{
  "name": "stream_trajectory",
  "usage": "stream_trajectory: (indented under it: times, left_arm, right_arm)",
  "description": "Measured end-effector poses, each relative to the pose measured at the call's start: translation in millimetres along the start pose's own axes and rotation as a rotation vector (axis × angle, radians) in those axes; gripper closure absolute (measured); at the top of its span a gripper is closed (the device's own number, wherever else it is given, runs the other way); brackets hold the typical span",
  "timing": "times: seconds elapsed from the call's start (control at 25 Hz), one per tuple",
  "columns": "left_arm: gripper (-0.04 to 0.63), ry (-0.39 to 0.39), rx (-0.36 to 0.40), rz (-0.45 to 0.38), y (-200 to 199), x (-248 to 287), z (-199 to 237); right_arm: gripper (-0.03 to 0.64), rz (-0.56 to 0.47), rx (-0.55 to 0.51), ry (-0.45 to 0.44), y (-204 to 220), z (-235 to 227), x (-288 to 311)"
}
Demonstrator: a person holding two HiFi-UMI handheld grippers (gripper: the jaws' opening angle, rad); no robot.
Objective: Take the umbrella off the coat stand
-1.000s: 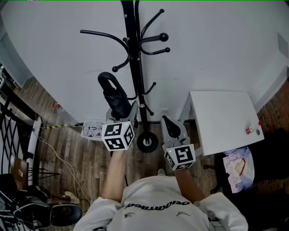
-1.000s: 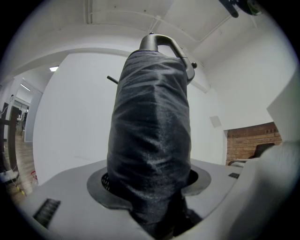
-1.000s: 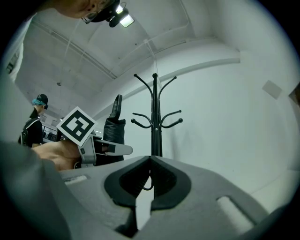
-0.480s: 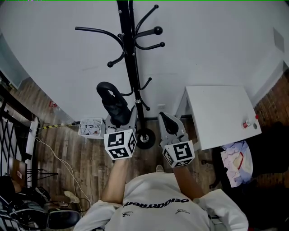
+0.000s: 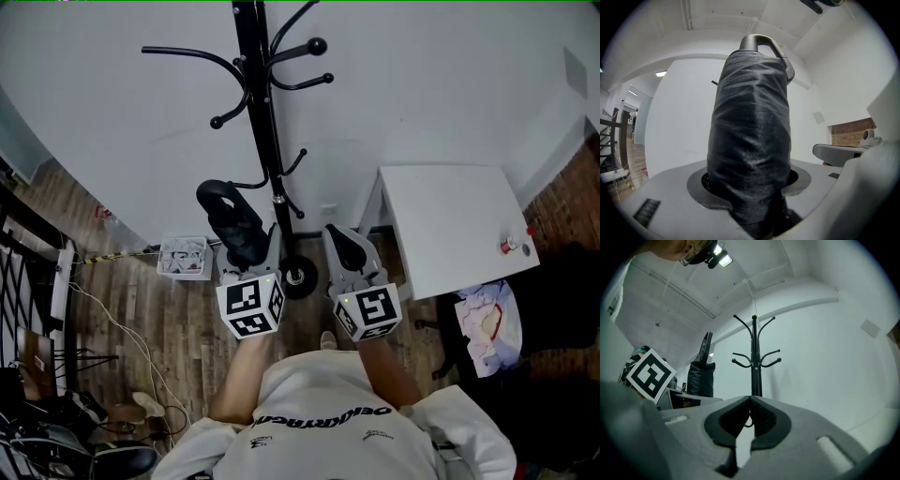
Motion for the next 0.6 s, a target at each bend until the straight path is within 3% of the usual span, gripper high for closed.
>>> stream_trajectory:
  times: [0.6]
  left_arm:
    - [0.330,0.002,0.013,-0.043,17,-12,-12]
  right_arm:
    - [0.617,0.039,0.013,0.025,17,-10,-4]
Point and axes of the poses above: the fingertips, and each gripper's own axes: x forward along the fingers, z to its left, y out of its underside, the point moved 1 cm from there along -x, backward along the fingers, and after that the axes turned 5 degrees about -y, right-handed, at the moved point
